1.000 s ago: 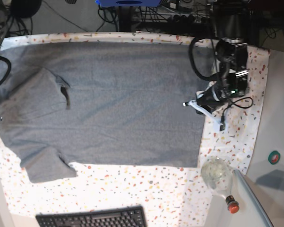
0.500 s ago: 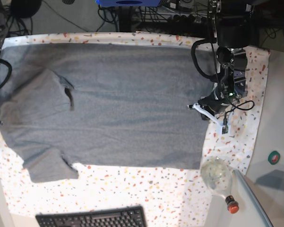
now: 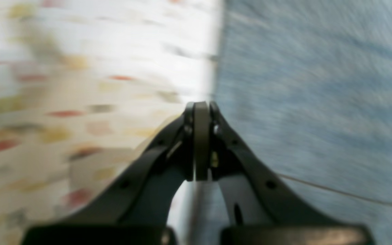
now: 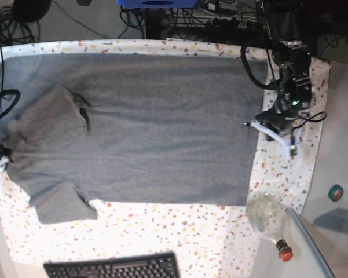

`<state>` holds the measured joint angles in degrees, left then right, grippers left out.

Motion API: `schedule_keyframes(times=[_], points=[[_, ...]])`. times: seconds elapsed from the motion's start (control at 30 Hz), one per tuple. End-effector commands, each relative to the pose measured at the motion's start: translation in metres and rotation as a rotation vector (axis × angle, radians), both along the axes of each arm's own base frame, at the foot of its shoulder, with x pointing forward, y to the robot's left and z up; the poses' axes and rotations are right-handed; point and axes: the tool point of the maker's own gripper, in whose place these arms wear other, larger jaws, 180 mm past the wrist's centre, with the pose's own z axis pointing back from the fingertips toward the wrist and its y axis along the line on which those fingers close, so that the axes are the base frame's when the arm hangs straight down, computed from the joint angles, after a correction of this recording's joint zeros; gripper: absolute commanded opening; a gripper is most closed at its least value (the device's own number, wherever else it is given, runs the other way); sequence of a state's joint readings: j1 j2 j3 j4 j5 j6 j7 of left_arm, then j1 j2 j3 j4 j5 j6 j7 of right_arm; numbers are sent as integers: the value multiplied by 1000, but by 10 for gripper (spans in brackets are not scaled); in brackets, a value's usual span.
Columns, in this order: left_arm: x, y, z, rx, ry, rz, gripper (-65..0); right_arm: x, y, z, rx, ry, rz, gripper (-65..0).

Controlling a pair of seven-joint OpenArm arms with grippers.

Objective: Layout the t-shirt on the table in an organized manner, then fold the t-shirt properly

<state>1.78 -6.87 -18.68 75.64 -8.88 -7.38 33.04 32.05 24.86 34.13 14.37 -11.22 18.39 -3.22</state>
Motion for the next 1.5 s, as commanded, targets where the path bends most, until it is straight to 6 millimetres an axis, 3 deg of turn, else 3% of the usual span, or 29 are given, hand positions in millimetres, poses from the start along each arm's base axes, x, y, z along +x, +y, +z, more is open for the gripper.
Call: schedule_keyframes(times=[0.0, 0.17, 0.27, 0.47, 0.57, 0.63, 0.73, 0.87, 0.97, 1.1, 1.2, 1.37, 1.47], points=[[10, 3, 18, 18, -61, -5, -650, 15, -16, 22, -35, -78, -23, -279], [3, 5, 25, 32, -79, -6, -650, 4, -27, 17, -76, -58, -68, -282], [-6, 7, 22, 39, -65, -8, -650, -15, -34, 5, -103, -19, -102, -282], [-17, 22, 20, 42, -55, 41, -650, -22, -33, -1, -103, 3, -97, -282], [-19, 22, 19, 44, -50, 40, -650, -25, -21, -11, -91, 19, -85, -294], [-20, 22, 18, 43, -49, 41, -650, -25, -19, -13, -86, 15, -87, -393], [-21, 22, 17, 42, -44, 41, -650, -25, -19, -13, -81, 10, -92, -650], [-21, 22, 16, 42, -43, 41, -650, -23, -20, -11, -86, 5, -95, -650], [-21, 21, 16, 39, -43, 42, -650, -9, -18, 2, -105, -40, -80, -650], [-22, 21, 15, 37, -41, 42, -650, -9, -16, 17, -164, -54, -55, -650], [-22, 22, 15, 40, -41, 42, -650, -7, 5, 37, -171, -31, 21, -650], [-22, 22, 15, 40, -41, 42, -650, -29, 33, 66, -154, -19, 58, -650], [-21, 23, 16, 43, -41, 41, -650, -46, 48, 63, -136, 53, 58, -650]])
